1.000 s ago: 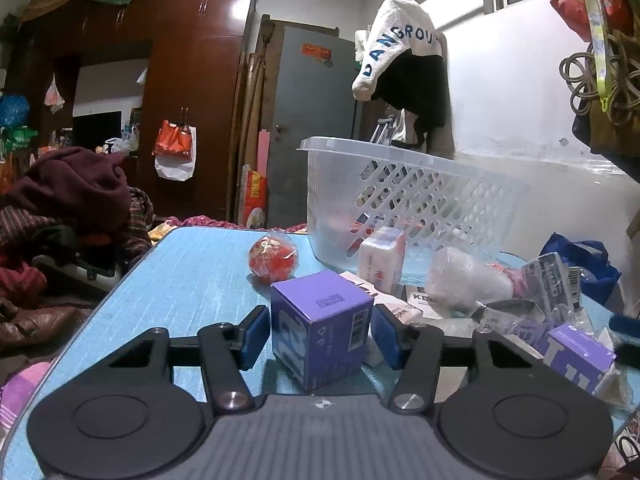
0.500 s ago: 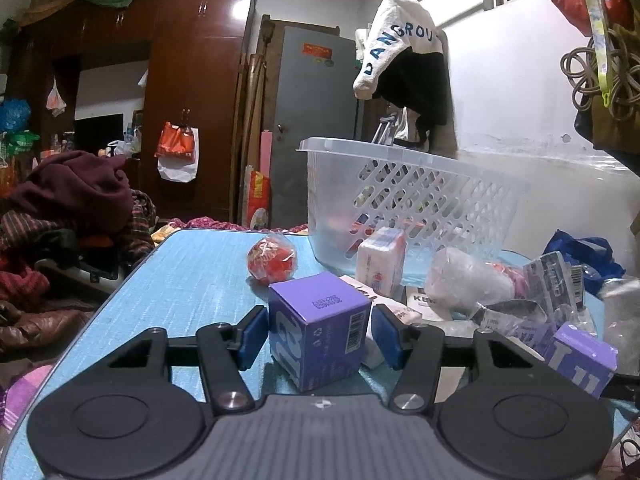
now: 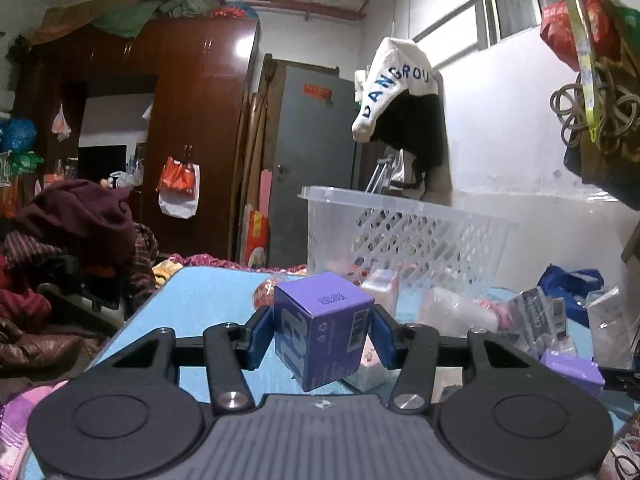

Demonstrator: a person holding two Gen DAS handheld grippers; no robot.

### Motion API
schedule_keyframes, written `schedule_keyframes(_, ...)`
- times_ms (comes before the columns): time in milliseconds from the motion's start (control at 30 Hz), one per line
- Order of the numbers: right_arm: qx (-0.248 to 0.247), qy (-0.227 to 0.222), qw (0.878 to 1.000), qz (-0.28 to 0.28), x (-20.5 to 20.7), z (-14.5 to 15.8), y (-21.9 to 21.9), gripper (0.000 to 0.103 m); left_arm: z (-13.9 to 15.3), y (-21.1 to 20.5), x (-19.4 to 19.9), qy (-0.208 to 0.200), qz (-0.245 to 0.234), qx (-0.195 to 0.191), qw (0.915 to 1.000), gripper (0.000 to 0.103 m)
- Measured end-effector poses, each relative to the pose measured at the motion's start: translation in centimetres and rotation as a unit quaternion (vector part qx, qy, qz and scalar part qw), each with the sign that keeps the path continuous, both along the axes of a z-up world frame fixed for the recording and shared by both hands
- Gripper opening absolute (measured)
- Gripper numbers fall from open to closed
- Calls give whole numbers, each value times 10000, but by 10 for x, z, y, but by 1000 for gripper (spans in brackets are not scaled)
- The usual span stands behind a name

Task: Organize objects
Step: 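Lift purple cube box with left gripper while right carries clear plastic bag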

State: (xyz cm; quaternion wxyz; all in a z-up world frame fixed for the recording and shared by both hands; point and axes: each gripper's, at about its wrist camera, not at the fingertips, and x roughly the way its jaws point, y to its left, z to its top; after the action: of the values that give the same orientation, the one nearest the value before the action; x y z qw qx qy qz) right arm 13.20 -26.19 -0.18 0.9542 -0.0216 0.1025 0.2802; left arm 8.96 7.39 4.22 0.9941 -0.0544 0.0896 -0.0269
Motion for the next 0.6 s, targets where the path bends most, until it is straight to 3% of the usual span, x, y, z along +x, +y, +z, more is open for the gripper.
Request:
schedule_keyframes(167, 32, 15, 10000, -67, 2, 5, -6, 33, 0, 4, 1, -65, -36, -96, 9999, 55)
schedule_keyframes(333, -40, -137, 9999, 14, 19, 41, 8, 33, 34, -3, 16, -259, -379, -140, 9988, 55)
schedule_keyframes(500, -198, -539, 9983, -53, 76, 111, 42, 33, 103, -18, 85, -162, -845, -404, 9955, 56)
schedule_keyframes(600, -498, -486, 9973, -219, 123, 140, 67, 33, 127, -30, 140, 91, -799, -456, 9957, 56)
